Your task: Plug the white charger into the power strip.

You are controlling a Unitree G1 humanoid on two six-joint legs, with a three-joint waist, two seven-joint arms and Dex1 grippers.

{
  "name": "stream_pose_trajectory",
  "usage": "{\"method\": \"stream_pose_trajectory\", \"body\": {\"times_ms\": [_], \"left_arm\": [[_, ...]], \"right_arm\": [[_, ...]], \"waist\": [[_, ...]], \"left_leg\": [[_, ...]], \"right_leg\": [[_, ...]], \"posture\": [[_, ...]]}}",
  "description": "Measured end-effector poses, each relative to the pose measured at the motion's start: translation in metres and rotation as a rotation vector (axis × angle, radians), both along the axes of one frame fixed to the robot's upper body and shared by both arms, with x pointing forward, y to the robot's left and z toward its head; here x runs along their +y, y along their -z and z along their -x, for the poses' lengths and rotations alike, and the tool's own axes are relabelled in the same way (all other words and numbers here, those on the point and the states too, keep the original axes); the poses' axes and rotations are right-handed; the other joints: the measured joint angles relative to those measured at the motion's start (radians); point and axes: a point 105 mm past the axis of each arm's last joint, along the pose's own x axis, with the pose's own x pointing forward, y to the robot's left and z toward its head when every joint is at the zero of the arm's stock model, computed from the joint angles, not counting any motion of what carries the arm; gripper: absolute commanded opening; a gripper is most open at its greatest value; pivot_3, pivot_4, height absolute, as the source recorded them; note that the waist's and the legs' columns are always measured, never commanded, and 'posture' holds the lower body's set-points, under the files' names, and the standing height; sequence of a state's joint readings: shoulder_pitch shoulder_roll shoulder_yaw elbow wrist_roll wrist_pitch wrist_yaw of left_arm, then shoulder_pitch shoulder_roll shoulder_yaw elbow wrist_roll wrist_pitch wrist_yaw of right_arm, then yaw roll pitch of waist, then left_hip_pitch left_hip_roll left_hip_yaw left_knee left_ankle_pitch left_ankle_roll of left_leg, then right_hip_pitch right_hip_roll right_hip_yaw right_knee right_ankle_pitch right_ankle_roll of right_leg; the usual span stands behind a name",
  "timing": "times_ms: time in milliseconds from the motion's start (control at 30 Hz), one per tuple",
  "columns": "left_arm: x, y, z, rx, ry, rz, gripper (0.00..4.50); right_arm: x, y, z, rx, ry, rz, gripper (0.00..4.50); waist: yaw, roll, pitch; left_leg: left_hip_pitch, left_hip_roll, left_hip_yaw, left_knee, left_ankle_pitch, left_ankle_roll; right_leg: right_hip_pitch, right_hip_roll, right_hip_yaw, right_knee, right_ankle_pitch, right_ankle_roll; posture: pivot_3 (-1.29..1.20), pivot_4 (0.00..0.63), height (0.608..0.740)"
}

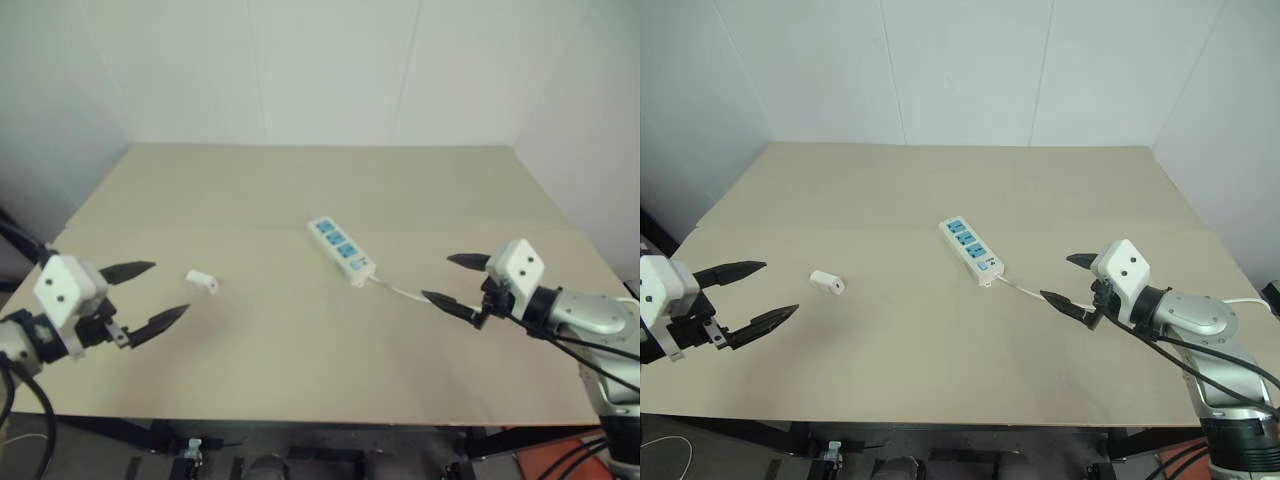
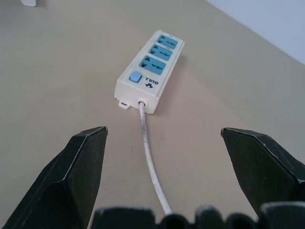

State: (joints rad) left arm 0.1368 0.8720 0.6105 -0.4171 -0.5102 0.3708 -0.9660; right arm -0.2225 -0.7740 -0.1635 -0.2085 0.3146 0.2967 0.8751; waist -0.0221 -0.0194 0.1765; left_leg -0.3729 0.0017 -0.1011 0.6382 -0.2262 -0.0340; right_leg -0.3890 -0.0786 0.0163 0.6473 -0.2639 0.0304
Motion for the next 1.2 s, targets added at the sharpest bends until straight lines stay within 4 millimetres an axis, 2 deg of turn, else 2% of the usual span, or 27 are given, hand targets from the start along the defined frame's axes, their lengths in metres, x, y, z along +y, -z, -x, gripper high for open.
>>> {"method": "stream_pose_trajectory", "body": {"times_ms": [600,667,767,833,1033,1167,1200], "left_arm": [[0.001,0.002,-0.002,-0.004,0.01,0.004,4.5],[0.001,0.003,-0.003,-0.001,0.009,0.006,4.5],[0.0,0.002,-0.004,-0.005,0.018,0.007,4.5],[-0.002,0.001,-0.005,-0.01,0.025,0.006,4.5],[-0.006,-0.004,-0.008,-0.025,0.047,-0.001,4.5],[-0.01,-0.002,-0.01,-0.019,0.061,0.0,4.5],[-0.011,-0.002,-0.01,-0.018,0.064,0.0,4.5]], "right_arm": [[0.0,0.002,0.0,0.007,0.0,0.003,4.47],[0.004,0.007,-0.001,0.03,0.005,-0.018,4.47],[0.023,0.03,-0.005,0.114,0.001,-0.105,4.47],[0.034,0.041,-0.01,0.162,0.011,-0.154,4.47],[0.055,0.045,-0.046,0.169,0.111,-0.18,4.47],[0.064,0.067,-0.065,0.253,0.193,-0.144,4.47],[0.064,0.072,-0.067,0.272,0.199,-0.127,4.3]], "waist": [[0.002,0.0,0.0],[0.001,-0.001,0.0],[-0.001,-0.001,0.0],[-0.001,0.0,0.0],[-0.007,0.0,0.0],[-0.01,0.0,0.0],[-0.01,0.0,0.0]], "left_leg": [[0.0,0.0,0.001,0.0,0.0,0.0],[0.001,0.001,0.001,0.0,0.0,0.0],[0.001,0.002,0.001,0.0,0.0,0.0],[0.001,0.002,0.001,0.0,0.0,0.0],[0.001,0.002,0.002,-0.001,0.0,0.0],[0.001,0.002,0.002,-0.001,0.0,0.0],[0.001,0.002,0.001,-0.001,0.0,0.0]], "right_leg": [[0.0,0.0,0.001,0.0,0.0,0.0],[0.0,0.001,0.001,0.0,0.0,0.0],[0.0,0.002,0.001,0.0,0.0,-0.001],[0.0,0.002,0.001,0.0,0.001,-0.001],[-0.001,0.002,0.001,0.0,0.003,-0.005],[-0.001,0.002,0.001,0.0,0.004,-0.007],[-0.001,0.002,0.001,0.0,0.004,-0.007]], "posture": [[0.0,0.15,0.74],[0.0,0.15,0.74],[0.0,0.15,0.74],[0.0,0.15,0.74],[0.0,0.15,0.74],[0.0,0.15,0.74],[0.0,0.15,0.74]]}}
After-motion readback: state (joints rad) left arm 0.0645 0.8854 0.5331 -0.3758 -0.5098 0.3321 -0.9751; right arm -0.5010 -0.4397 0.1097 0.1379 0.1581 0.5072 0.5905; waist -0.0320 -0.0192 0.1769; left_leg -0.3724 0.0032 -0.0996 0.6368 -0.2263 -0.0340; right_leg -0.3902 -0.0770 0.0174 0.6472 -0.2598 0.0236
